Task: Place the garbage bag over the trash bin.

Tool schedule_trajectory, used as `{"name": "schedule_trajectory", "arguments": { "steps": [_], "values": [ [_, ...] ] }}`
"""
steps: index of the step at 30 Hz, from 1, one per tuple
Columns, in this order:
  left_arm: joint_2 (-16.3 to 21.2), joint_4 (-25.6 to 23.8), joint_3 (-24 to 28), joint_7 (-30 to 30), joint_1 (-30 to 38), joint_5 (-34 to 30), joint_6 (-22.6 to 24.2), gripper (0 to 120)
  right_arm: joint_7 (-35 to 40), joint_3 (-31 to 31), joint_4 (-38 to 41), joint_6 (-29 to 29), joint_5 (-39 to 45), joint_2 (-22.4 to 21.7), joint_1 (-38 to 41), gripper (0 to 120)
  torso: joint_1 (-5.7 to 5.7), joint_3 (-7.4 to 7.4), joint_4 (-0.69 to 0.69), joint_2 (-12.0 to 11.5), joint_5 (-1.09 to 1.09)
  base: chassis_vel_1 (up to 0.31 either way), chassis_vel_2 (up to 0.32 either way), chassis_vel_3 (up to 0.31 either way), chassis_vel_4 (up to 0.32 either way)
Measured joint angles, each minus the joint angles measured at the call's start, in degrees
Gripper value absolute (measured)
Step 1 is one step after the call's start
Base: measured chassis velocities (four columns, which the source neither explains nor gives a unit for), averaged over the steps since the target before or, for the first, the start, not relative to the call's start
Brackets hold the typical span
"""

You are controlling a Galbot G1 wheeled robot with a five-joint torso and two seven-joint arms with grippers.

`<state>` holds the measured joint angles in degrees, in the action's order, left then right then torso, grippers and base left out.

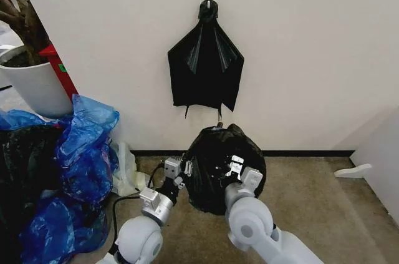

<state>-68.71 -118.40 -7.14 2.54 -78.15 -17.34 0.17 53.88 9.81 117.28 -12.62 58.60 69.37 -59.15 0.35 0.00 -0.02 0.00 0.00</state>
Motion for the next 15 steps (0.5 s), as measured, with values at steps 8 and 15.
{"name": "schedule_trajectory", "arguments": {
  "steps": [8, 15],
  "values": [
    [0.8, -2.4, 0.4, -0.8, -1.2, 0.2, -0.1, 1, 0.3, -0.6, -4.2, 0.4, -1.1, 0.9, 2.1, 0, 0.00, 0.00, 0.00, 0.0, 0.00, 0.000, 0.000, 0.000, 0.000],
    [1.8, -5.2, 0.2, -1.7, -1.8, -1.0, 1.0, 1, -0.1, -1.8, -7.5, 0.5, -2.3, 1.2, 3.1, 0, 0.00, 0.00, 0.00, 0.0, 0.00, 0.000, 0.000, 0.000, 0.000]
  ]
}}
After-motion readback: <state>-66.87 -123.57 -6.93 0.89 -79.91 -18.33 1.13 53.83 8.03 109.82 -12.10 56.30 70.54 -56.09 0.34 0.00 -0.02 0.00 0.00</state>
